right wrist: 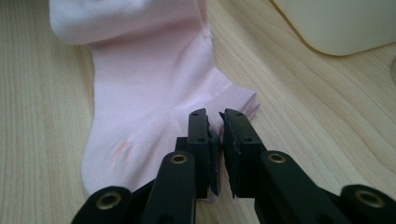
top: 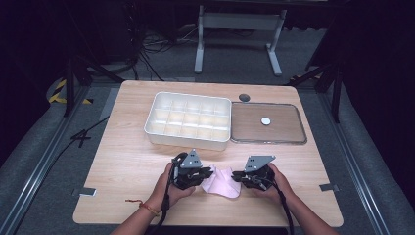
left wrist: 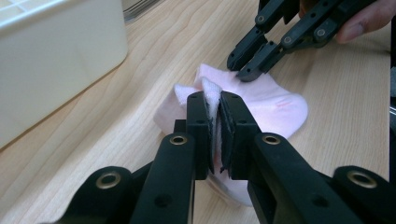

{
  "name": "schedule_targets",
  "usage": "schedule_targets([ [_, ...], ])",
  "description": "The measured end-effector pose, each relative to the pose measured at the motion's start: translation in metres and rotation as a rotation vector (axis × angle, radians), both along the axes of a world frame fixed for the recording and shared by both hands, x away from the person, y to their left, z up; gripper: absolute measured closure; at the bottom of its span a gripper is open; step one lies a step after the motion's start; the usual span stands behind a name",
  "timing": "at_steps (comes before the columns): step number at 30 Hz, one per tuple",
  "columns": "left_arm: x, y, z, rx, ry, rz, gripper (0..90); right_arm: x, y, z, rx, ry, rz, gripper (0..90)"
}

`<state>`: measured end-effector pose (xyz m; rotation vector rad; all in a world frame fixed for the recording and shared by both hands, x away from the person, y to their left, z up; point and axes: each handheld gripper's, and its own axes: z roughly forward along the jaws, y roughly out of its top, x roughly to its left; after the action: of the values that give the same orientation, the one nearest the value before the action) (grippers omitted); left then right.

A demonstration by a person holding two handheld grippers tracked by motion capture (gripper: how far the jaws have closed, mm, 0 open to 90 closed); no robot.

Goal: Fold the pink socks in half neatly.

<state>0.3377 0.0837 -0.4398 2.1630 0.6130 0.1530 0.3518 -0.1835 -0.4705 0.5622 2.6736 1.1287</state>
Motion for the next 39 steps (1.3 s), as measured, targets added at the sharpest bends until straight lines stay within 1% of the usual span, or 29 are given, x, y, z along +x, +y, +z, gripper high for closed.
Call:
schedule_targets([
  [2,0.000,-0.001,0.000,0.000,0.003,0.004,82.7,0.000,0.000,0.000,-0.002,-0.003,0.001,81.5],
  [3,0.001,-0.004,0.002,0.008,-0.007,0.002,82.6,0.000,0.000,0.000,0.004,0.003,0.002,81.6],
  [4,0.001,-0.005,0.002,0.007,-0.013,0.005,82.6,0.000,0.000,0.000,0.004,0.002,0.001,81.6],
  [5,0.001,-0.005,0.002,0.007,-0.013,0.005,82.6,0.000,0.000,0.000,0.004,0.002,0.001,81.6],
  [6,0.001,-0.007,0.004,0.022,-0.024,0.002,82.6,0.000,0.000,0.000,0.006,0.002,-0.001,81.5],
  [8,0.001,-0.011,0.005,0.037,-0.033,0.002,82.7,0.000,0.001,0.000,0.006,-0.002,-0.005,81.5],
  [10,0.001,-0.015,0.005,0.067,-0.047,-0.008,82.6,0.000,0.002,0.000,0.006,-0.004,-0.006,81.5],
  [12,0.001,-0.018,0.004,0.083,-0.049,-0.010,82.7,-0.001,0.004,0.000,0.004,-0.011,-0.005,81.6],
  [14,0.001,-0.020,0.003,0.114,-0.059,-0.007,82.6,-0.001,0.004,0.000,0.004,-0.016,-0.003,81.4],
  [17,0.002,-0.022,0.001,0.121,-0.056,0.002,82.4,-0.001,0.005,0.000,0.002,-0.014,-0.006,81.3],
  [18,0.002,-0.024,0.001,0.111,-0.054,0.003,82.3,-0.001,0.005,0.000,0.000,-0.017,-0.006,81.3],
  [22,0.000,-0.029,0.001,0.108,-0.059,-0.007,82.2,-0.001,0.006,0.000,-0.001,-0.019,-0.002,81.3],
  [24,0.000,-0.032,0.001,0.112,-0.066,-0.014,82.0,-0.001,0.007,0.000,0.001,-0.020,-0.002,81.3],
  [26,0.000,-0.034,0.001,0.130,-0.074,-0.016,82.0,-0.001,0.006,0.000,0.000,-0.019,-0.003,81.3],
  [27,0.000,-0.036,0.000,0.124,-0.072,-0.013,82.0,-0.001,0.006,0.000,0.000,-0.019,-0.004,81.3],
  [29,0.000,-0.037,0.000,0.135,-0.073,-0.010,81.8,-0.001,0.007,0.000,-0.001,-0.018,-0.006,81.2],
  [30,0.000,-0.038,0.000,0.140,-0.075,-0.016,81.7,-0.001,0.007,0.000,-0.003,-0.021,-0.007,81.2],
  [32,-0.001,-0.039,-0.001,0.141,-0.072,-0.013,80.8,-0.001,0.007,0.000,-0.002,-0.021,-0.010,81.2],
  [34,-0.002,-0.042,-0.001,0.161,-0.082,-0.031,80.6,-0.001,0.008,0.000,-0.002,-0.022,-0.008,81.2],
  [35,-0.002,-0.044,-0.002,0.162,-0.084,-0.036,80.6,-0.001,0.008,0.000,0.000,-0.019,-0.006,81.2],
  [36,-0.003,-0.045,-0.003,0.164,-0.081,-0.042,80.8,-0.001,0.008,0.000,-0.002,-0.021,-0.007,81.2],
  [37,-0.003,-0.047,-0.003,0.176,-0.078,-0.048,80.8,-0.001,0.008,0.000,-0.002,-0.018,-0.007,81.1],
  [39,-0.004,-0.050,-0.005,0.174,-0.076,-0.058,81.0,-0.001,0.008,0.000,-0.002,-0.019,-0.009,80.9],
])
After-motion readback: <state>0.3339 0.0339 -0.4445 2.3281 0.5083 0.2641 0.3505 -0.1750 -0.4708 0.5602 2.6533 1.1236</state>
